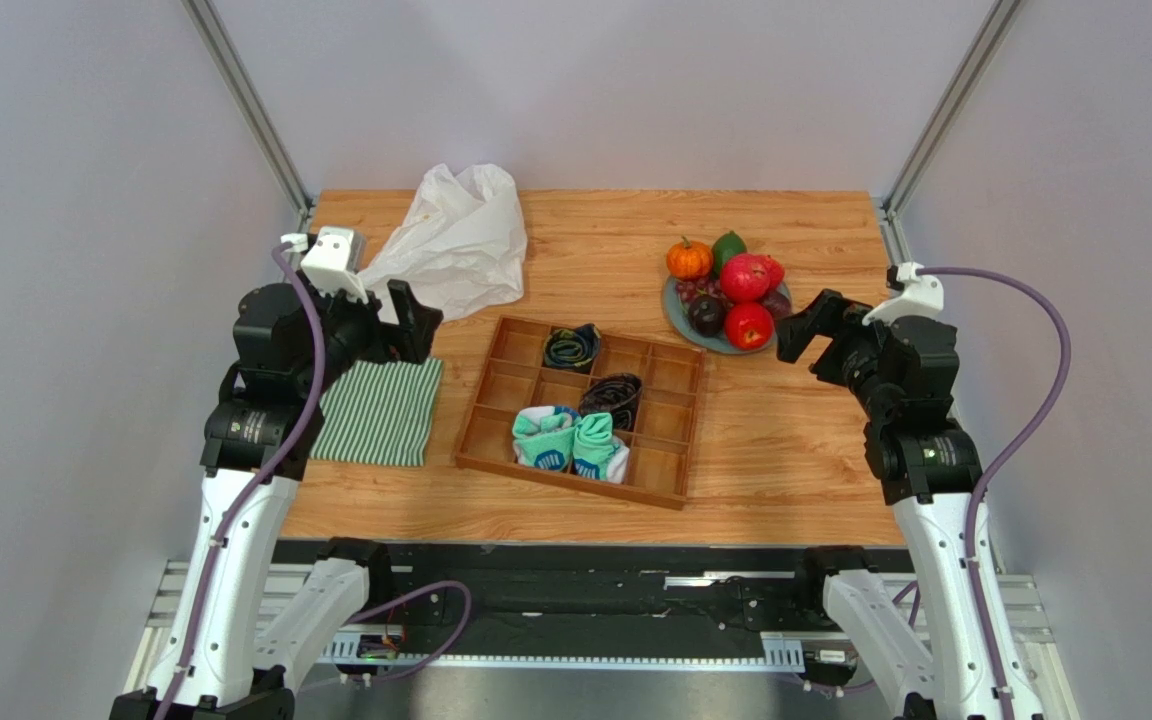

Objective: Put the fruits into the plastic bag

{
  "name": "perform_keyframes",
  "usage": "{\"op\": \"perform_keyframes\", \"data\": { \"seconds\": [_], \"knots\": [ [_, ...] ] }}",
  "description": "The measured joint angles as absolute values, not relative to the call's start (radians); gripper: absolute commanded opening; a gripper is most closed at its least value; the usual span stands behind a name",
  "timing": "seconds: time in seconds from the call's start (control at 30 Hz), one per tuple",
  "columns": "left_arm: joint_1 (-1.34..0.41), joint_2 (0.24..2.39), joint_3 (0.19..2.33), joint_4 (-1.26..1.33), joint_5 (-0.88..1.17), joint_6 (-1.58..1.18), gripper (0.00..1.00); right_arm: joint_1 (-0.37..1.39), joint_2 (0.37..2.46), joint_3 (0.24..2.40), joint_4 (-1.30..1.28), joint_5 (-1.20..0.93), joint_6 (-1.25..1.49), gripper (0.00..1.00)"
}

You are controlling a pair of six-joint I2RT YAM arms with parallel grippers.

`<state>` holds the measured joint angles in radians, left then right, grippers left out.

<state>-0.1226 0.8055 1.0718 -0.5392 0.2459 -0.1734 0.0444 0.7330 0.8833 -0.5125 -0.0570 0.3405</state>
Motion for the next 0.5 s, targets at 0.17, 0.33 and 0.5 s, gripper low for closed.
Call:
{"op": "perform_keyframes", "data": {
  "seconds": [0.17,0.33,0.5],
  "knots": [
    [-0.123,0.811,1.072,-0.54,0.235,-0.174,0.99,0.044,0.723,0.883,-0.51,-0.057,0.344,0.94],
    [-0.123,0.805,1.07,-0.538,0.226,-0.173,0.99,0.044,0.722,0.883,-0.51,-0.057,0.344,0.94],
    [-0.123,0.795,1.066,-0.531,0.243,-0.173,0.99,0.044,0.721,0.883,-0.51,-0.057,0.344,0.93]
  ]
}}
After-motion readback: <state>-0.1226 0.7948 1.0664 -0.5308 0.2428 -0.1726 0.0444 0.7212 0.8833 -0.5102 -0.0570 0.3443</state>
